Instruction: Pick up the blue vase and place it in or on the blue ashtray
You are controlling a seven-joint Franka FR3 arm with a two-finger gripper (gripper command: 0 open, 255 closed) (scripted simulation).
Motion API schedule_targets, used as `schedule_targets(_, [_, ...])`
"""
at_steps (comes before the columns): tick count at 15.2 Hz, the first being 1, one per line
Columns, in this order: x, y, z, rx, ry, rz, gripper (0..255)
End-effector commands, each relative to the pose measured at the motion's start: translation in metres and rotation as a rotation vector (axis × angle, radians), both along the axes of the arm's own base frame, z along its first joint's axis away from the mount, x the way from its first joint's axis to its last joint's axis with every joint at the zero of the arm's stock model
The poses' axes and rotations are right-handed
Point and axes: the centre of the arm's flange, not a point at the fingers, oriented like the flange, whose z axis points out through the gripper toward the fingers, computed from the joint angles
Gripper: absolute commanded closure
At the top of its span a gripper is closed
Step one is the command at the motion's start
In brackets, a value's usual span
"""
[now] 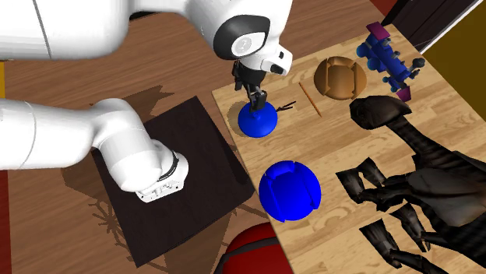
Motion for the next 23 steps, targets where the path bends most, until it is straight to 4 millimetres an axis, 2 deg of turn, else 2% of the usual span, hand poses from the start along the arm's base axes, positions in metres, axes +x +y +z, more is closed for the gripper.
schedule_targets(1, [0.012,-0.003,-0.024,-0.010,-0.005,0.003,0])
schedule_targets(5, [0.036,-0.009,-0.070,-0.031,-0.010,0.008,0])
schedule_targets(13, [0.029,-0.011,-0.111,-0.031,-0.010,0.008,0])
schedule_targets(21, [0.029,-0.011,-0.111,-0.031,-0.010,0.008,0])
schedule_targets(22, [0.029,-0.011,-0.111,-0.031,-0.010,0.008,255])
schedule_targets(23, [0.029,-0.011,-0.111,-0.031,-0.010,0.008,255])
